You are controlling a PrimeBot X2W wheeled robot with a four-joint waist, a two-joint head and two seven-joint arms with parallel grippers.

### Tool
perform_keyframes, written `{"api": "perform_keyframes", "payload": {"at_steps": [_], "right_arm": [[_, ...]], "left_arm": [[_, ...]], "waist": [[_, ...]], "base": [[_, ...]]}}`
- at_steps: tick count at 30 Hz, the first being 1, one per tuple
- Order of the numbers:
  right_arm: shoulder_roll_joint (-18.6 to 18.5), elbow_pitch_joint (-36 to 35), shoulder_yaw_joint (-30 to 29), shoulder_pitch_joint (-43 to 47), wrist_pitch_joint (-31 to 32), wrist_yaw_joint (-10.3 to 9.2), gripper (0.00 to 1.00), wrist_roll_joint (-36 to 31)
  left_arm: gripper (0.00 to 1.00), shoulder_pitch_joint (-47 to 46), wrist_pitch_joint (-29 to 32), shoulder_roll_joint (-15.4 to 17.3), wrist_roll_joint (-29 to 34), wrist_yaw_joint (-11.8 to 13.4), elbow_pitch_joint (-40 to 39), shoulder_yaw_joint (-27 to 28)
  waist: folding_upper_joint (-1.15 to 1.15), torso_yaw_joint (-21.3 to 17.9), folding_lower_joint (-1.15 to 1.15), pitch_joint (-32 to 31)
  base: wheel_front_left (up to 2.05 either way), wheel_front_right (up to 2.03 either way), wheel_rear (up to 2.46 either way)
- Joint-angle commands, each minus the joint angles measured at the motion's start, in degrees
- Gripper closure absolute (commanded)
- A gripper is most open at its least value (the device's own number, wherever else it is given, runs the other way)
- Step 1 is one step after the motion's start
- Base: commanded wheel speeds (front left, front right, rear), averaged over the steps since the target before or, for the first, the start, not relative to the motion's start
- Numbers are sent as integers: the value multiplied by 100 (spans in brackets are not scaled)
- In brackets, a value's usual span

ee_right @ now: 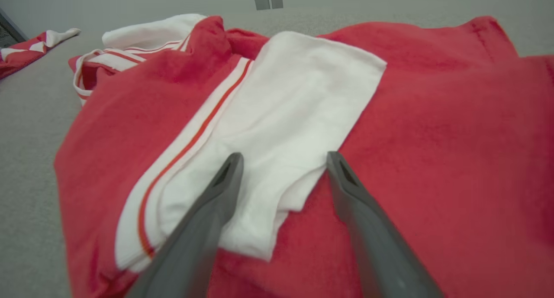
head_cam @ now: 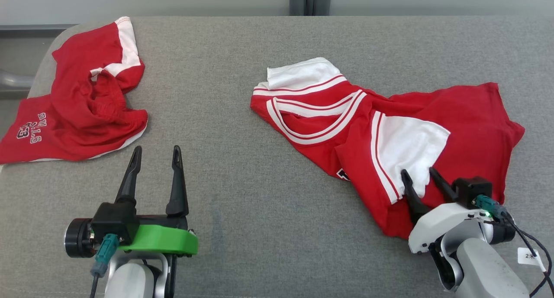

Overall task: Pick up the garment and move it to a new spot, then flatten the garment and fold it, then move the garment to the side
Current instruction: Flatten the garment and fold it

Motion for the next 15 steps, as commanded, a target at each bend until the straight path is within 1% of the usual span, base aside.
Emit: {"api": "perform_keyframes", "payload": {"at_steps": [1, 4, 9, 11, 15], "right_arm": [[-14, 84, 14, -92, -23, -8, 100, 53], [-2, 198, 102, -211, -81, -8, 100, 129], [10, 38, 219, -321, -177, -8, 100, 105], [24, -114, 327, -326, -197, -8, 100, 72], [63, -702, 673, -220, -196, -8, 100, -94]], "left_arm": [[0, -86, -4, 7, -13, 45, -20, -1], [0, -97, -4, 7, -20, 50, -17, -25], [0, -128, -4, 7, -22, 60, 31, -46], [0, -125, -4, 6, -24, 57, 47, -53], [0, -119, -4, 6, -40, 50, 67, -77]], "waist": [[0, 11, 0, 18], [0, 7, 0, 26], [0, -16, 0, -11], [0, -21, 0, -40], [0, -9, 0, -89]], "base": [[0, 0, 0], [0, 0, 0], [0, 0, 0], [0, 0, 0], [0, 0, 0]]}}
